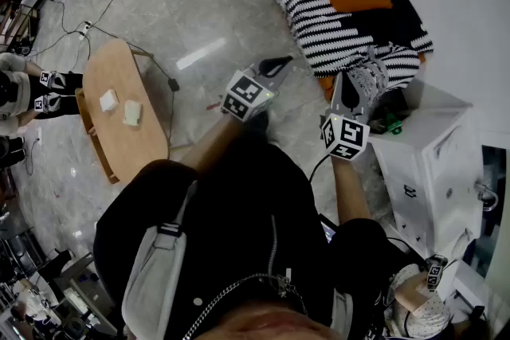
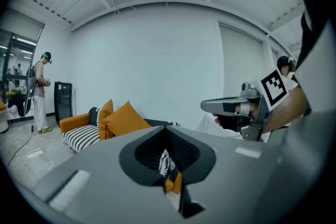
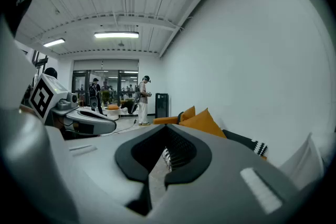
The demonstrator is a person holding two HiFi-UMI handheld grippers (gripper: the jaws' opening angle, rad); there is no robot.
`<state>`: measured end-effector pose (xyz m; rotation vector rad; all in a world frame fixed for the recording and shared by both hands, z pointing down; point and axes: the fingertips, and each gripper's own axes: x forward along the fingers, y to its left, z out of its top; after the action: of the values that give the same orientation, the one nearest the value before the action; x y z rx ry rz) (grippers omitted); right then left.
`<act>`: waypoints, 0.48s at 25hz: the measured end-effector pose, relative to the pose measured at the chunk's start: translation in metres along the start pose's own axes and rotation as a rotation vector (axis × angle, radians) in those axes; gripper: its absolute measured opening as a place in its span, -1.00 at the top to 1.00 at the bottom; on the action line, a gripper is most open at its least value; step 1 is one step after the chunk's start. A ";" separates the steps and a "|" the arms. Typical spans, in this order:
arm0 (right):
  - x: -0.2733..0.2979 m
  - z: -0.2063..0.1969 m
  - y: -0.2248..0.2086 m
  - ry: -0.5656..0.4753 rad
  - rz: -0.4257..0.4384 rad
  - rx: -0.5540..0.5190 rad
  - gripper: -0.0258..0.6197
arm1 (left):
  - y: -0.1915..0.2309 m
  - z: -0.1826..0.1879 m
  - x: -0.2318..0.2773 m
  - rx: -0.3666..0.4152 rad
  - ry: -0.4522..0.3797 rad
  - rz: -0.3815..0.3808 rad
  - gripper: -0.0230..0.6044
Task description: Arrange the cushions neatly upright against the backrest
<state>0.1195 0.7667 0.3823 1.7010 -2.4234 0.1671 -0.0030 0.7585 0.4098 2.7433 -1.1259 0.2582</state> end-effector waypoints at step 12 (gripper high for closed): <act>-0.013 -0.009 -0.004 0.031 0.008 0.001 0.92 | -0.016 0.000 0.005 0.002 0.016 0.006 0.89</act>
<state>0.1282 0.7787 0.3884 1.6767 -2.4091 0.1942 0.0116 0.7663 0.4092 2.7358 -1.1304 0.2814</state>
